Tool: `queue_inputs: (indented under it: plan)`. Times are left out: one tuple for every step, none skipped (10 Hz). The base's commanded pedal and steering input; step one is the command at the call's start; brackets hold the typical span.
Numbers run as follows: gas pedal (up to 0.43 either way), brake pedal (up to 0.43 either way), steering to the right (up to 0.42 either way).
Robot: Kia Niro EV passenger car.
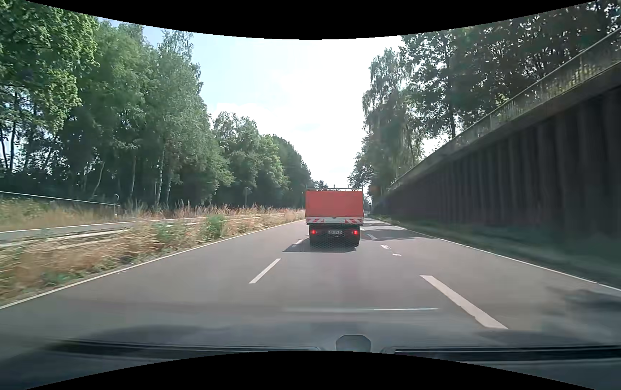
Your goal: Follow the waypoints while adhering to traffic rules and regulations
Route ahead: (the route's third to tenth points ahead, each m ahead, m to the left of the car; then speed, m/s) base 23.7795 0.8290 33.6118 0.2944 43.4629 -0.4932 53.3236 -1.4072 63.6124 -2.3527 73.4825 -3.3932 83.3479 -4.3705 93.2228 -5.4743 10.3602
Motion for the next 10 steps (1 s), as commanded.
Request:
queue_inputs:
  plan:
    - [0.000,0.000,0.008]
    - [0.000,0.000,0.008]
    - [0.000,0.000,0.008]
    - [0.000,0.000,0.009]
    - [0.000,0.000,0.009]
    - [0.000,0.000,0.011]
    - [0.000,0.000,0.014]
    - [0.000,0.000,0.016]
    - [0.000,0.000,0.015]
    - [0.000,0.000,0.015]
